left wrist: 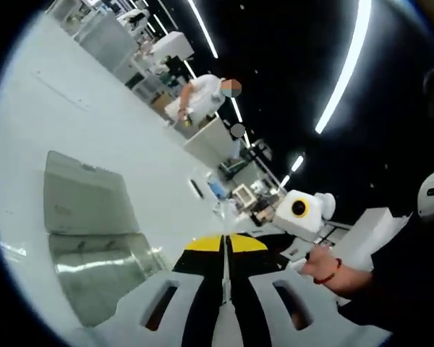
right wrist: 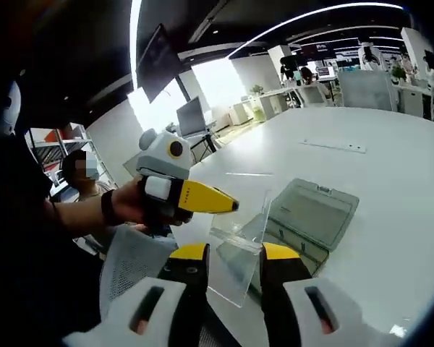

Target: Insert the divider into the dual guide fixture by aligning both edges with the guide slots and pushing it downward to the bottom, including one-sided entry, uneven engagement, binding, and posture correction.

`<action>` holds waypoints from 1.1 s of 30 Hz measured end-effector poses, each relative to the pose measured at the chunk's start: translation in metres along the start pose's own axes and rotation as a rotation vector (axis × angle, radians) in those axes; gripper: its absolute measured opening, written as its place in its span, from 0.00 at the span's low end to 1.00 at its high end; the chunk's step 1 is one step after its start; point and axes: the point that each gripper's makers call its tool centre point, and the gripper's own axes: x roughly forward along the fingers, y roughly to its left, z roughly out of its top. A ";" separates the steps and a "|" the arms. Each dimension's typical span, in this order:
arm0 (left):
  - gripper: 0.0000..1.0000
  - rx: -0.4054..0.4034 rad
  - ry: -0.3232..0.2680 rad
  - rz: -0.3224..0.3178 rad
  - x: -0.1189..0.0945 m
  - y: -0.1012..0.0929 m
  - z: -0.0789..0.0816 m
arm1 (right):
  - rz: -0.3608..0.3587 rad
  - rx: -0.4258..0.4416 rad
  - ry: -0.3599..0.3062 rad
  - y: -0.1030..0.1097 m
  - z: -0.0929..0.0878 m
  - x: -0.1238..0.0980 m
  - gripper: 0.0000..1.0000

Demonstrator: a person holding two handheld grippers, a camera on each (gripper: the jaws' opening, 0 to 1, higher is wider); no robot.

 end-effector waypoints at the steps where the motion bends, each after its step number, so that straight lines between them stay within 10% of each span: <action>1: 0.00 0.001 -0.001 -0.006 0.000 -0.001 0.000 | 0.013 0.026 -0.018 0.001 0.002 -0.001 0.21; 15: 0.00 -0.061 -0.057 -0.080 -0.003 -0.012 0.011 | 0.196 0.290 -0.200 0.012 0.026 -0.017 0.12; 33: 0.00 -0.049 -0.059 -0.099 -0.002 -0.016 0.011 | 0.237 0.415 -0.224 0.011 0.030 -0.019 0.05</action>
